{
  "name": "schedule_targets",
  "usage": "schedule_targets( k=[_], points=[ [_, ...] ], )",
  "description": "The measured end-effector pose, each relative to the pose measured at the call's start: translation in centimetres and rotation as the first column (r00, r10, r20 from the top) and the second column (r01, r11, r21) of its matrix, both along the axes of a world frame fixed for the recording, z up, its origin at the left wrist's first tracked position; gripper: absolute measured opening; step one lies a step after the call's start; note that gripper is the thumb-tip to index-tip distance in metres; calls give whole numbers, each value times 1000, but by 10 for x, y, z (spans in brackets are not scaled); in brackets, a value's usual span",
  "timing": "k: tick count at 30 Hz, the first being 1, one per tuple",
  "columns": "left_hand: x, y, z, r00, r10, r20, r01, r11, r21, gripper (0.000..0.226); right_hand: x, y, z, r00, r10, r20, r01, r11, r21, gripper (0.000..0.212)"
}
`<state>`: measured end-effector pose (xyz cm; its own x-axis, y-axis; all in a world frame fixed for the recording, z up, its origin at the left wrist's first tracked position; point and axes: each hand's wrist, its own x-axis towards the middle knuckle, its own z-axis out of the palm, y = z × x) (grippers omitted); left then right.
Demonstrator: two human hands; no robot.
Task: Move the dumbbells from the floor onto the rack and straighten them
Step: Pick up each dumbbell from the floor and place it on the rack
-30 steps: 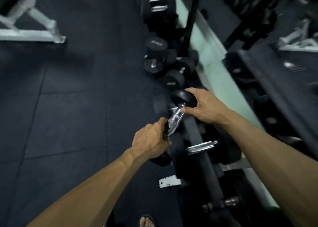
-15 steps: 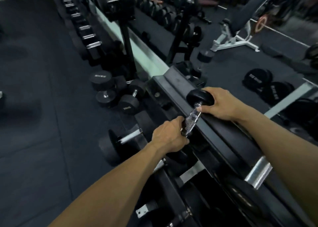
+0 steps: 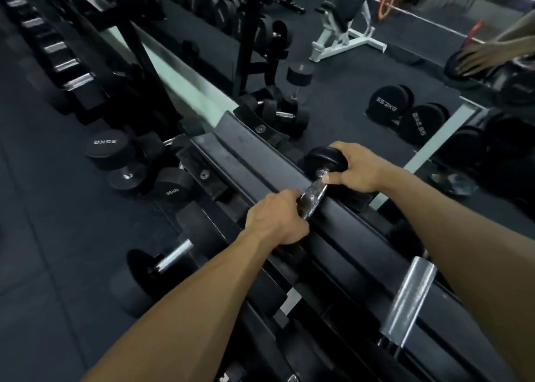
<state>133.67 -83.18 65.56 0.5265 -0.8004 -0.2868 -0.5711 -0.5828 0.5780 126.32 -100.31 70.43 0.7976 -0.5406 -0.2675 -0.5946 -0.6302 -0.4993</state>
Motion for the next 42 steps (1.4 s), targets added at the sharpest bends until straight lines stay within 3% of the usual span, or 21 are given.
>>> schedule_targets(
  k=[6, 12, 15, 21, 30, 42],
  points=[
    [4, 2, 1, 1000, 4, -16, -4, 1000, 2, 53, 5, -1, 1, 1000, 7, -14, -7, 1000, 7, 37],
    [5, 10, 6, 1000, 14, -23, -14, 1000, -17, 32, 5, 10, 10, 992, 16, -123, -34, 989, -142, 53],
    [12, 26, 10, 999, -33, -42, 30, 998, -59, 32, 6, 20, 14, 973, 59, -222, -135, 928, -347, 68],
    [21, 86, 10, 996, 13, 92, -6, 997, -75, 41, 30, 71, 23, 931, 241, -275, -357, 761, -543, 62],
    [21, 234, -23, 954, 245, 171, -254, 966, 38, 40, 93, 206, -8, 767, 579, -277, -641, 709, -294, 65],
    [-46, 460, -124, 783, 618, 66, -620, 771, 145, 52, 104, 447, -122, 504, 809, -302, -860, 504, -83, 66]
  ],
)
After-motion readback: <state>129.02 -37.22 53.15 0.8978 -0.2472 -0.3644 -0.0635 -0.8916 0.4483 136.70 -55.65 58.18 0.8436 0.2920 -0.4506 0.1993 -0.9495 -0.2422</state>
